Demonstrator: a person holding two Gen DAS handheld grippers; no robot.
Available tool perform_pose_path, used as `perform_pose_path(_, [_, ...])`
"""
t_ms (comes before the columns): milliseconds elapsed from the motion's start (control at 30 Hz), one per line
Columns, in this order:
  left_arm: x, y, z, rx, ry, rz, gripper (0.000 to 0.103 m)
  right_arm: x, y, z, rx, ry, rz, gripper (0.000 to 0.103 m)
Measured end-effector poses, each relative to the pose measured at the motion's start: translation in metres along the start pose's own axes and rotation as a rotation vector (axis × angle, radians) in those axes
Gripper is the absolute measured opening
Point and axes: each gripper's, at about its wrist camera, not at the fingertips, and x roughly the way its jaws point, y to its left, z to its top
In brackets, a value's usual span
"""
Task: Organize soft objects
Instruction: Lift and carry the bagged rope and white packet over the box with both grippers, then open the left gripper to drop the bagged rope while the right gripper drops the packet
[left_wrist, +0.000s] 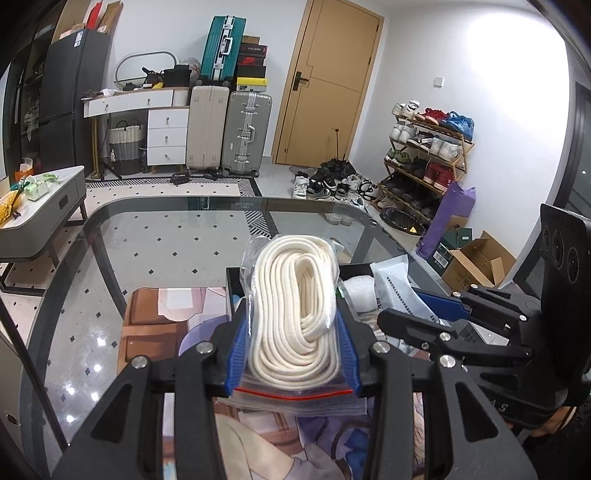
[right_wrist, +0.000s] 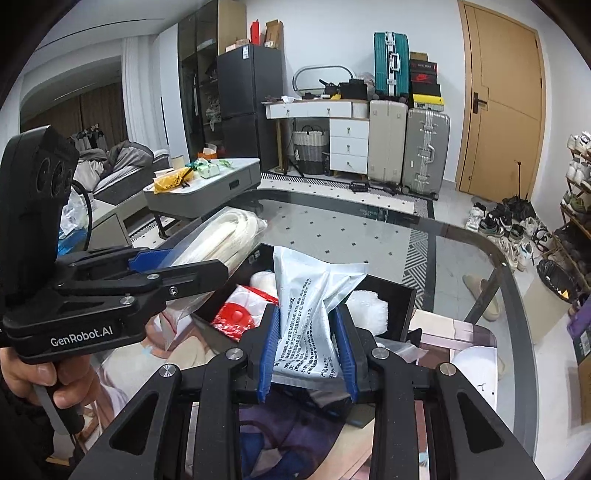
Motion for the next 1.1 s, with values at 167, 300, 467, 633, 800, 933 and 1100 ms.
perform_pose_path(167, [0.019, 0.001, 0.002, -0.010, 0.020, 0.001, 0.042, 0.015, -0.003, 0.005, -0.022, 0.022, -0.021, 0.030])
perform_pose_path(300, [0.029, -0.001, 0.000, 0.001, 0.037, 0.005, 0.042, 0.025, -0.004, 0.008, -0.048, 0.040, -0.045, 0.030])
perform_pose_path(467, [0.039, -0.008, -0.002, 0.029, 0.050, 0.003, 0.042, 0.035, -0.005, 0.007, -0.074, 0.059, -0.075, 0.030])
perform_pose_path(633, [0.046, -0.012, -0.003, 0.049, 0.057, 0.007, 0.042, 0.042, -0.009, 0.007, -0.079, 0.072, -0.103, 0.030])
perform_pose_path(800, [0.051, -0.012, -0.005, 0.055, 0.062, 0.009, 0.042, 0.048, -0.011, 0.008, -0.080, 0.081, -0.109, 0.030])
perform_pose_path(933, [0.054, -0.011, -0.007, 0.054, 0.066, 0.012, 0.042, 0.052, -0.014, 0.007, -0.079, 0.085, -0.111, 0.030])
perform_pose_path(1100, [0.054, -0.011, -0.006, 0.049, 0.066, 0.011, 0.042, 0.048, -0.013, 0.007, -0.090, 0.070, -0.097, 0.043])
